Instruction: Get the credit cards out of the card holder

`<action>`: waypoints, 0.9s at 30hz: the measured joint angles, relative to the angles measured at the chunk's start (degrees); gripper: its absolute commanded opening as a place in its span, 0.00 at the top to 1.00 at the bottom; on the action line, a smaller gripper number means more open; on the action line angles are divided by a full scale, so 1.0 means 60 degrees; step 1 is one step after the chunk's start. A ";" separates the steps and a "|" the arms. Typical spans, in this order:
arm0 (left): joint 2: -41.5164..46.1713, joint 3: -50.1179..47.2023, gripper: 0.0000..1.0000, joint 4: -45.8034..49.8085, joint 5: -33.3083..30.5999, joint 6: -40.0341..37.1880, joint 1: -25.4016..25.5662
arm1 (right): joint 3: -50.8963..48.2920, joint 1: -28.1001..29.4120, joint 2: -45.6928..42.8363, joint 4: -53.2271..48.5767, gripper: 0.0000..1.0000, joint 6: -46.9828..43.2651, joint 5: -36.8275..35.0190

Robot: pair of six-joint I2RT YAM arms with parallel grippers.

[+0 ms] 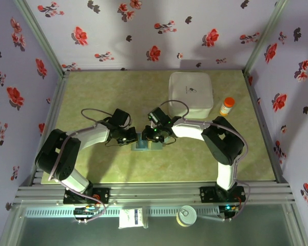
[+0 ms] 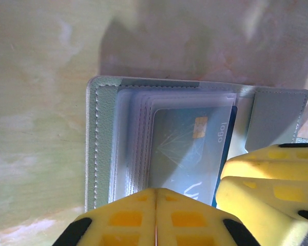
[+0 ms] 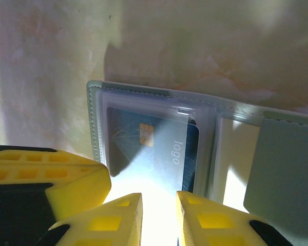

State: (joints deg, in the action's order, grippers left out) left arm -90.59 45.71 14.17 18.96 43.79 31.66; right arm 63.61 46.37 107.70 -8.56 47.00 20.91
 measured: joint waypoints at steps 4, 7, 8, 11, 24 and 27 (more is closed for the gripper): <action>0.0000 0.0000 0.93 0.0000 -0.0025 0.0000 0.0000 | 0.0000 0.0000 0.0047 -0.0004 0.75 0.0000 -0.0004; -0.0004 0.0000 0.93 0.0000 -0.0029 0.0000 0.0000 | 0.0000 0.0000 0.0073 -0.0015 0.76 -0.0004 -0.0015; -0.0011 0.0000 0.93 0.0000 -0.0029 0.0000 0.0000 | 0.0000 0.0000 0.0073 -0.0033 0.76 -0.0004 -0.0018; -0.0044 0.0000 0.93 0.0000 -0.0033 0.0000 0.0000 | 0.0000 0.0000 0.0073 -0.0076 0.76 -0.0007 -0.0058; -0.0047 0.0000 0.93 0.0000 -0.0066 0.0000 0.0000 | 0.0000 0.0000 -0.0029 -0.0437 0.76 -0.0233 -0.0423; -0.0047 0.0000 0.93 0.0000 -0.0066 0.0000 0.0000 | 0.0000 0.0000 -0.0098 -0.0561 0.76 -0.0266 -0.0477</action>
State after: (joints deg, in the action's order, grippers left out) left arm -90.87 45.71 14.17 18.57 43.79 31.66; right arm 63.61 46.37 107.11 -11.92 45.41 18.04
